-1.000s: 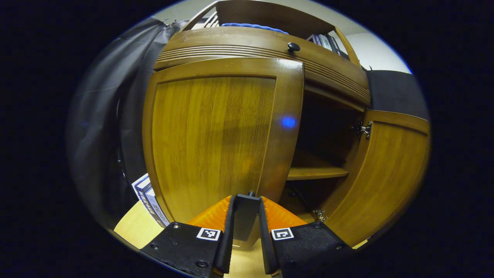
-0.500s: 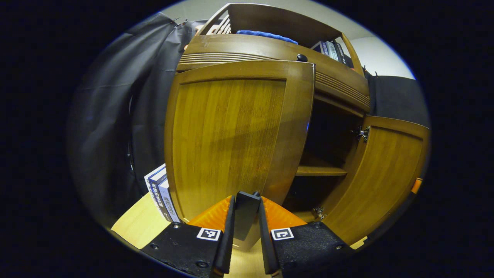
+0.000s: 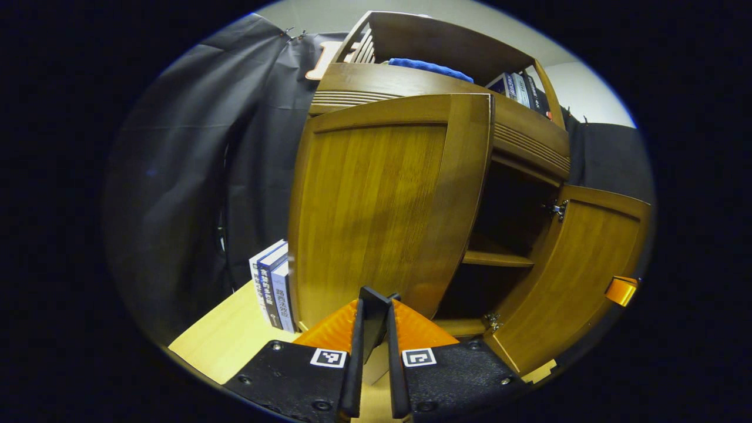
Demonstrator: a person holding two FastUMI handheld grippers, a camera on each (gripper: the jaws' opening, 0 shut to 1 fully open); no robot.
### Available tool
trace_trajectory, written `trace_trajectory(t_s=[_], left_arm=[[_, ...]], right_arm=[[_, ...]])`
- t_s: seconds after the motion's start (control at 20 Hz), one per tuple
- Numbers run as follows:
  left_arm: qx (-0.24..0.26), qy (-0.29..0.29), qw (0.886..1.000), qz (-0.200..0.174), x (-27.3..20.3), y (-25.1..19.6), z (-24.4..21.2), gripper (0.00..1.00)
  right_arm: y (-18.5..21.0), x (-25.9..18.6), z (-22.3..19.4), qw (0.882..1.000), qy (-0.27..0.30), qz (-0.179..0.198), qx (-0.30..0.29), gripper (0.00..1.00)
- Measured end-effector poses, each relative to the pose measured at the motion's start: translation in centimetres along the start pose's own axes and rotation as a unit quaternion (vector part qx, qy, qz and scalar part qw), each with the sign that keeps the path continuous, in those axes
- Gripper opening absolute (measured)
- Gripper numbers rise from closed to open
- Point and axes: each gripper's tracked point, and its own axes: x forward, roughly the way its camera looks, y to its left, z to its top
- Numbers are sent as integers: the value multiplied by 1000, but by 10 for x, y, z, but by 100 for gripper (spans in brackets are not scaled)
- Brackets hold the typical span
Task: Open the right door of the double-door shoe cabinet with the right hand, and open the left door with the left hand.
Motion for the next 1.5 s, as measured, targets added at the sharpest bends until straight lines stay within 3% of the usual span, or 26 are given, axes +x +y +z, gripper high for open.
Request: trace_trajectory(t_s=[0.05,0.1,0.5,0.55,0.85,0.9,1.25,1.3,1.5], left_arm=[[-1,0,1000,4,-8,6,0,16],[-3,0,1000,9,-11,9,0,18],[-7,-5,999,48,-18,32,1,6],[-12,-6,999,52,-20,34,1,9],[-17,-12,998,67,-26,53,4,6],[-21,-14,997,66,-27,54,4,12],[-23,-22,997,76,-32,76,8,5],[-25,-23,996,79,-34,80,9,9],[-27,-27,995,95,-40,97,10,9]], right_arm=[[4,2,0,1000,1,8,-1,2],[8,4,-2,1000,3,16,-2,2],[31,14,-8,998,16,61,-11,2],[33,16,-8,998,17,64,-11,2],[44,23,-11,997,20,80,-10,2],[46,24,-11,996,20,82,-11,2],[57,33,-14,995,26,94,-14,2],[58,34,-15,995,26,95,-13,2],[67,39,-18,994,29,103,-15,2]])
